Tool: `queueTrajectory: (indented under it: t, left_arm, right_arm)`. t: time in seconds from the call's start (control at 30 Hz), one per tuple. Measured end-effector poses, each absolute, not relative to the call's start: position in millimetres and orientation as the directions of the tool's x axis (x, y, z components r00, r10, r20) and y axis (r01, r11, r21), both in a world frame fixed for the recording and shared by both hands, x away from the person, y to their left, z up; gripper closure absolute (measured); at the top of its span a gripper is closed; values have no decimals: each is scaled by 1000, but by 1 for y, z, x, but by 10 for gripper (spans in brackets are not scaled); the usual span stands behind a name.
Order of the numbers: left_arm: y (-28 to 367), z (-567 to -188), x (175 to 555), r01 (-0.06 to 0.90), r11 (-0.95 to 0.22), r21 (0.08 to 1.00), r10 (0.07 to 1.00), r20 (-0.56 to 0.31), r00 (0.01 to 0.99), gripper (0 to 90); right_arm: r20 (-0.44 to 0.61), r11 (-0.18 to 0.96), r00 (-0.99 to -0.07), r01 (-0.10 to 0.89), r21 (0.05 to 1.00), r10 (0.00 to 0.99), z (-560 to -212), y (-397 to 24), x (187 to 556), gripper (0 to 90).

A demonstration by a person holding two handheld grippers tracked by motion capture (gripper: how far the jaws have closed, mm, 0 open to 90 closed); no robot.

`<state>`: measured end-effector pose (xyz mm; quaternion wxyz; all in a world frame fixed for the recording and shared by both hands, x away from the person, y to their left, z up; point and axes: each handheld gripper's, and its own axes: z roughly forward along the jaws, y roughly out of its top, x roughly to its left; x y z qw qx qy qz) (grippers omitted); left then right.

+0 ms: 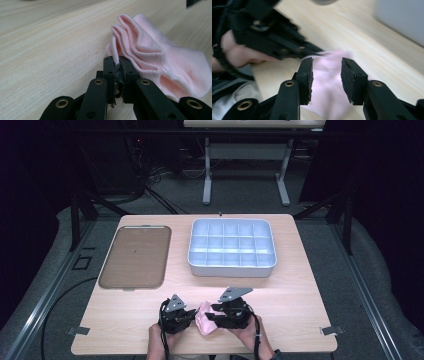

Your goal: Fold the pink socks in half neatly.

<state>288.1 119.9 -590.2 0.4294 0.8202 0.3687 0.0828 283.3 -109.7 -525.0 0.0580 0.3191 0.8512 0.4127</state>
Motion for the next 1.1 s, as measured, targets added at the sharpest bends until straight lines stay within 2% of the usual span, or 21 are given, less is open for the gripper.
queueTrajectory:
  t: [0.1, 0.2, 0.4, 0.47, 0.57, 0.73, 0.9, 0.97, 1.03, 1.1]
  left_arm:
    - [120, -590, 288, 533, -359, 766, 676, -180, 714, 846]
    - [120, -590, 288, 534, -359, 766, 676, -181, 714, 846]
    - [120, -590, 288, 535, -357, 765, 676, -183, 713, 845]
    - [120, -590, 288, 534, -359, 766, 676, -180, 714, 845]
    - [120, -590, 288, 535, -357, 765, 676, -183, 713, 845]
    - [120, -590, 288, 533, -359, 766, 677, -180, 714, 846]
    - [119, -591, 288, 532, -354, 769, 681, -178, 711, 844]
    - [119, -590, 288, 532, -357, 768, 680, -177, 712, 843]
    - [119, -590, 287, 532, -358, 767, 680, -176, 712, 843]
    - [119, -590, 287, 531, -359, 768, 680, -175, 712, 842]
  right_arm:
    - [179, 417, -742, 540, 731, 646, -526, -126, 288, 588]
    - [160, 428, -713, 568, 703, 682, -535, -130, 290, 544]
    - [105, 482, -704, 579, 658, 702, -553, -119, 291, 366]
    - [101, 492, -711, 575, 654, 696, -555, -115, 292, 349]
    - [96, 499, -727, 555, 665, 680, -555, -111, 290, 334]
    - [77, 503, -743, 522, 689, 665, -551, -111, 287, 382]
    - [92, 509, -756, 521, 685, 649, -554, -110, 288, 518]
    - [93, 520, -758, 525, 674, 646, -556, -109, 289, 498]
    - [111, 521, -754, 544, 658, 647, -560, -109, 291, 419]
    - [111, 529, -748, 558, 639, 654, -563, -108, 292, 400]
